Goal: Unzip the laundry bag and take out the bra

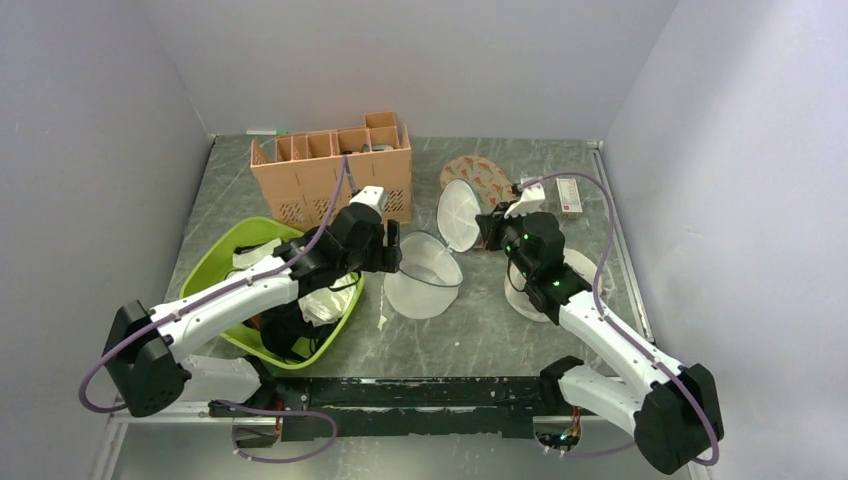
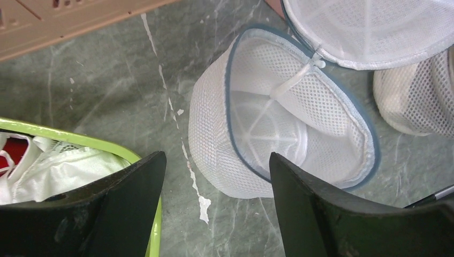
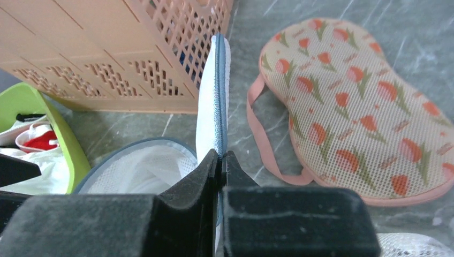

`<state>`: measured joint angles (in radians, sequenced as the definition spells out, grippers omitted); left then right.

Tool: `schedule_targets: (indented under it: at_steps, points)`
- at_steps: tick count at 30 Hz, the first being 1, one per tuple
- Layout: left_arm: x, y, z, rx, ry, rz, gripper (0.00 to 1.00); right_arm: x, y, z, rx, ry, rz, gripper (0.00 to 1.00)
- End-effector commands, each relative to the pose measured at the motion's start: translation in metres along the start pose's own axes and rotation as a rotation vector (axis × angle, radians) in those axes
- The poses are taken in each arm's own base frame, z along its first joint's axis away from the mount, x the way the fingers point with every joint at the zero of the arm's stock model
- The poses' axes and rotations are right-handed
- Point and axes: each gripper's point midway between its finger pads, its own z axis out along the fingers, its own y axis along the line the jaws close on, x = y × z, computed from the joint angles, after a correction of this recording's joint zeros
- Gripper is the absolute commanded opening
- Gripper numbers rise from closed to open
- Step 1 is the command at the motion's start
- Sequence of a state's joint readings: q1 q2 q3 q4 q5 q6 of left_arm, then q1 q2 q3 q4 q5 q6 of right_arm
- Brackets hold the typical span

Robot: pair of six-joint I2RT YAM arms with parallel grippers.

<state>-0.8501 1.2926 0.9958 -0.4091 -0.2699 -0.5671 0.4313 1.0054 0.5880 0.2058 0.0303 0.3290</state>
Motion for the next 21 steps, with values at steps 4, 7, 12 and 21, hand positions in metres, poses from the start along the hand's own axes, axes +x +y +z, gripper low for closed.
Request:
schedule_targets:
  at_steps: [4, 7, 12, 21]
  points:
    - [-0.015, 0.006, -0.017, -0.017, -0.075, -0.010, 0.84, -0.044, 0.006, -0.013, 0.123, -0.082, -0.163, 0.00]
    - [-0.016, 0.007, -0.021, -0.015, -0.084, -0.018, 0.84, -0.047, 0.010, -0.018, 0.154, -0.068, -0.224, 0.00]
    - [-0.016, 0.009, -0.024, -0.014, -0.094, -0.026, 0.85, -0.058, 0.014, -0.027, 0.242, -0.076, -0.307, 0.00]
    - [-0.020, 0.008, -0.028, -0.010, -0.105, -0.034, 0.85, -0.082, 0.019, -0.035, 0.323, -0.091, -0.377, 0.00]
